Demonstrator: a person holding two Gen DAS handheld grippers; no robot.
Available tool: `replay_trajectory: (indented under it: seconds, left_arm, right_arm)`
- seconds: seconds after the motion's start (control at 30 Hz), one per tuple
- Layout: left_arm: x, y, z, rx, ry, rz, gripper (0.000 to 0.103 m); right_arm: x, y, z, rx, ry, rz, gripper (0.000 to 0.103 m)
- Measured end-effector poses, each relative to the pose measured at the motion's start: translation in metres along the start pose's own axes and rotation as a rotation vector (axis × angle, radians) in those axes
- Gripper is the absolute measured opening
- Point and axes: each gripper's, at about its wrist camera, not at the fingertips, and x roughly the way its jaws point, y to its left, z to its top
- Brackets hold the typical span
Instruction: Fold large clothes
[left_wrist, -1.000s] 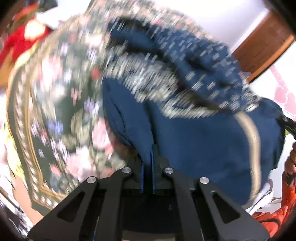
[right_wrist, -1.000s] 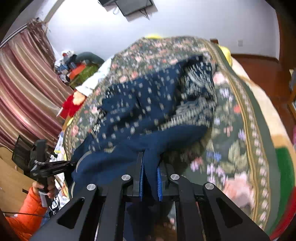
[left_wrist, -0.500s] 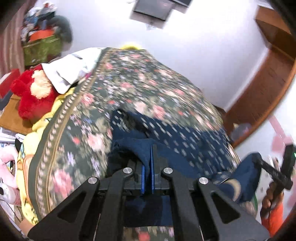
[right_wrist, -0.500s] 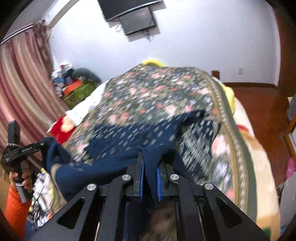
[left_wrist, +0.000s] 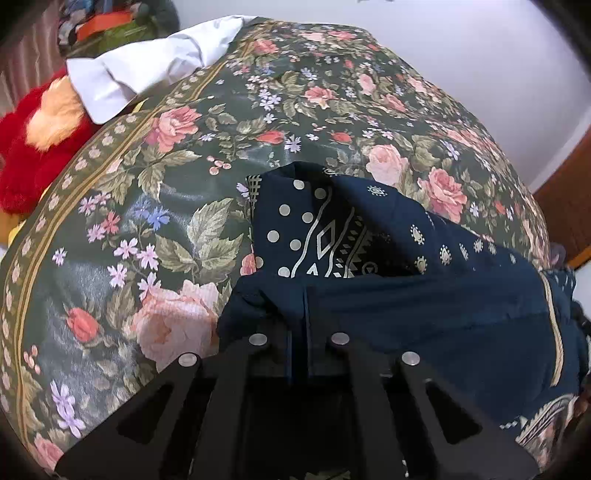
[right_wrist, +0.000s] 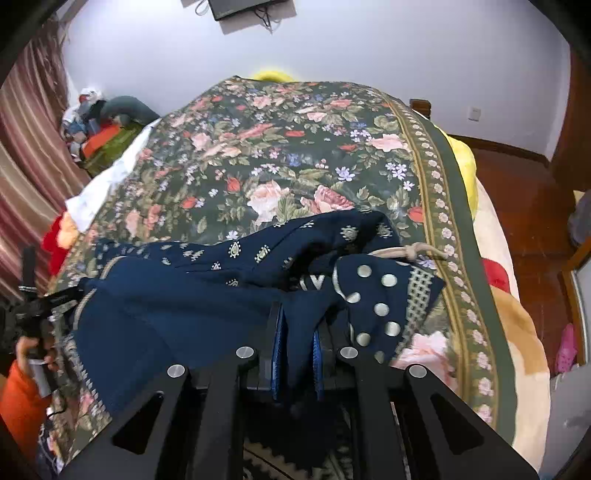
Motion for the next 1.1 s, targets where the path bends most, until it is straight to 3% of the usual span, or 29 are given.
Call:
replay_trajectory:
  seconds: [0.07, 0.13, 0.17, 0.23, 0.27, 0.4, 0.57, 0.63, 0.67, 0.7, 0.77, 0.87, 1.1]
  left_arm:
    - [-0.003, 0.001, 0.002, 0.015, 0.012, -0.009, 0.009]
    - [-0.011, 0.002, 0.006, 0.039, 0.022, -0.016, 0.010]
    - [-0.019, 0.001, 0.007, 0.052, 0.016, -0.017, 0.010]
    - [-0.034, 0.000, 0.009, 0.096, 0.005, -0.004, 0.011]
    - [-0.041, 0.000, 0.010, 0.114, 0.007, -0.003, 0.011]
    - [-0.071, -0.008, 0.009, 0.183, 0.013, 0.007, 0.013]
    - [-0.095, -0.015, 0.005, 0.189, 0.019, 0.009, 0.024]
    - [-0.102, -0.018, 0.003, 0.194, 0.000, 0.058, 0.051]
    - [-0.107, -0.018, 0.002, 0.198, -0.025, 0.093, 0.071]
    - [-0.115, -0.018, 0.001, 0.198, -0.071, 0.122, 0.076]
    - [-0.126, -0.014, 0.001, 0.177, -0.106, 0.123, 0.076]
    - [-0.129, -0.013, -0.006, 0.160, -0.073, 0.072, 0.076]
    - [-0.095, -0.066, -0.053, 0.356, 0.052, -0.001, 0.076]
  right_arm:
    - [-0.008, -0.005, 0.000, 0.004, 0.008, 0.012, 0.009]
    - [-0.021, -0.008, -0.002, -0.006, -0.001, -0.029, 0.009]
    - [-0.029, -0.008, -0.002, -0.015, -0.022, -0.106, 0.009]
    - [-0.048, -0.015, -0.004, -0.044, -0.083, -0.375, 0.009]
    - [-0.056, -0.020, -0.006, -0.050, -0.085, -0.384, 0.009]
    - [-0.087, -0.031, -0.020, 0.001, -0.047, -0.193, 0.009]
    - [-0.111, -0.009, -0.045, -0.053, -0.047, -0.118, 0.009]
    - [-0.113, 0.007, -0.054, -0.077, -0.030, -0.060, 0.009]
    - [-0.111, 0.014, -0.058, -0.096, -0.018, -0.046, 0.009]
    - [-0.109, 0.020, -0.060, -0.114, -0.007, -0.041, 0.009]
    - [-0.102, 0.033, -0.067, -0.154, 0.021, -0.038, 0.009]
    - [-0.081, 0.047, -0.078, -0.195, 0.076, -0.036, 0.009]
    - [-0.049, 0.070, -0.075, -0.201, 0.091, -0.008, 0.009]
